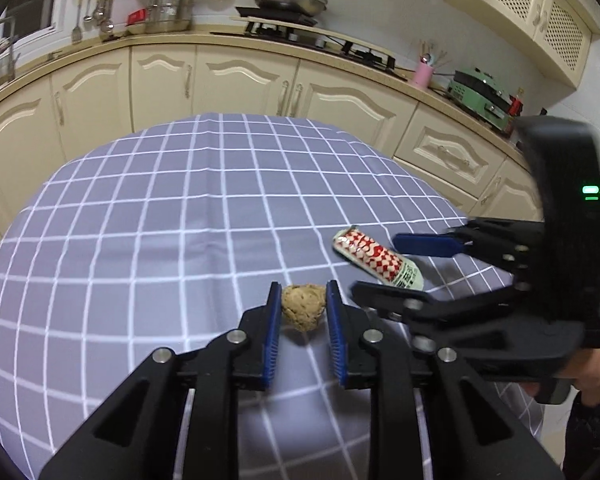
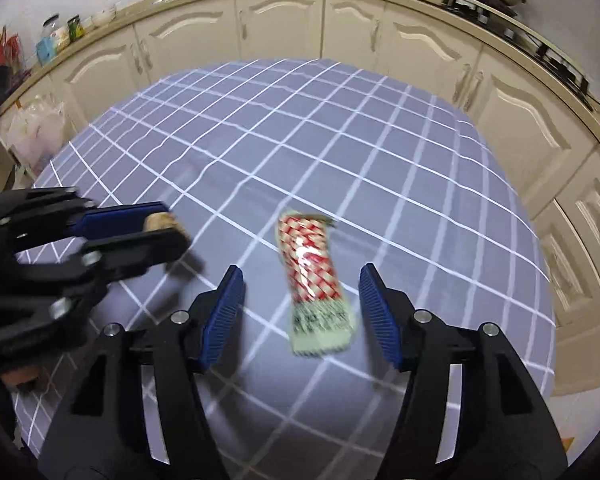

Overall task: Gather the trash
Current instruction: 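Grasp the small brown piece with the left tool while the right tool grasps the red-white snack bar, then carry the brown piece and snack bar to the blue bin and release both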

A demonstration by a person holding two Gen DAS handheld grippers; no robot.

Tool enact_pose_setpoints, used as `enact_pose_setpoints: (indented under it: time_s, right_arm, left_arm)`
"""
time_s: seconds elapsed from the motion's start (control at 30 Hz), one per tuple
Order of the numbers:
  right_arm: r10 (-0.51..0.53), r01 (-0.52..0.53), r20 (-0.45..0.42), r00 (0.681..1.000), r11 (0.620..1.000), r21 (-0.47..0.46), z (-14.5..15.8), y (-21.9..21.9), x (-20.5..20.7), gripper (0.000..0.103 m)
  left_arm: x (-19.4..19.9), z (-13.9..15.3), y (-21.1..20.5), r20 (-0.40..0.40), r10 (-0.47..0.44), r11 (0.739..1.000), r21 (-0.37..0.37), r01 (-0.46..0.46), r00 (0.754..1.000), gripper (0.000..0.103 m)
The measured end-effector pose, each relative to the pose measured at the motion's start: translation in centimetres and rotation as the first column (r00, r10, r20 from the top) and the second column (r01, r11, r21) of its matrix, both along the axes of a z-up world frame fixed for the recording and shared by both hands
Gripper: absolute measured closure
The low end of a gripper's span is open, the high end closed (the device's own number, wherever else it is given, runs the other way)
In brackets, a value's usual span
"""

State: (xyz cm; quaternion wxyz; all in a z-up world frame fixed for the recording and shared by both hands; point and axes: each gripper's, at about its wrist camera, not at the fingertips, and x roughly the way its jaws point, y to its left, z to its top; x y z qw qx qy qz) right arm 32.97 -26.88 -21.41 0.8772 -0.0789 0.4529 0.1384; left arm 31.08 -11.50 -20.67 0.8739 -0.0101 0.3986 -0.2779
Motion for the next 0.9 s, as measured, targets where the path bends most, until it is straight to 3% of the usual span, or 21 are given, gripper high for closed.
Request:
enact_pose_setpoints:
  time_s: [0.03, 0.1, 0.13, 0.33, 0.57, 0.73, 0.9]
  right_arm:
    - [-0.001, 0.001, 0.003, 1.0, 1.0, 0.009, 0.0, 0.2, 0.1, 0.075]
    - [-0.028, 0.028, -0.009, 1.0, 0.999, 0.029, 0.3, 0.0, 0.2, 0.09]
    - [-0.028, 0.028, -0.002, 1.0, 0.999, 0.041, 0.4, -0.1, -0.2, 0.092]
    - [-0.058, 0.049, 0.057, 0.997, 0.988, 0.147, 2.6, -2.3, -3.6, 0.092]
    - [-0.128, 0.078, 0.185, 0.974, 0.964, 0.254, 7.7, -6.6, -10.2, 0.092]
    - [-0.221, 0.129, 0.256, 0.941, 0.934, 0.333, 10.3, -11.6, -16.2, 0.092]
    - [-0.341, 0.223, 0.275, 0.899, 0.896, 0.383, 10.9, -16.9, -21.6, 0.092]
  left_arm:
    - [-0.3, 0.1, 0.3, -0.001, 0.008, 1.0, -0.006, -0.008, 1.0, 0.082]
    - [-0.9, 0.3, 1.0, 0.0, 0.022, 1.0, -0.013, -0.022, 1.0, 0.082]
    - [-1.2, 0.5, 1.3, 0.004, 0.027, 1.0, -0.016, -0.027, 1.0, 0.082]
    - [-3.0, 2.1, 1.9, 0.037, 0.055, 0.998, -0.043, -0.054, 0.998, 0.082]
    - [-6.2, 6.0, -1.3, 0.119, 0.024, 0.997, -0.069, -0.016, 0.993, 0.082]
    - [-9.6, 9.3, -5.4, 0.2, -0.04, 0.996, -0.075, 0.056, 0.979, 0.082]
    - [-14.0, 11.2, -11.0, 0.254, -0.155, 0.982, -0.064, 0.177, 0.955, 0.082]
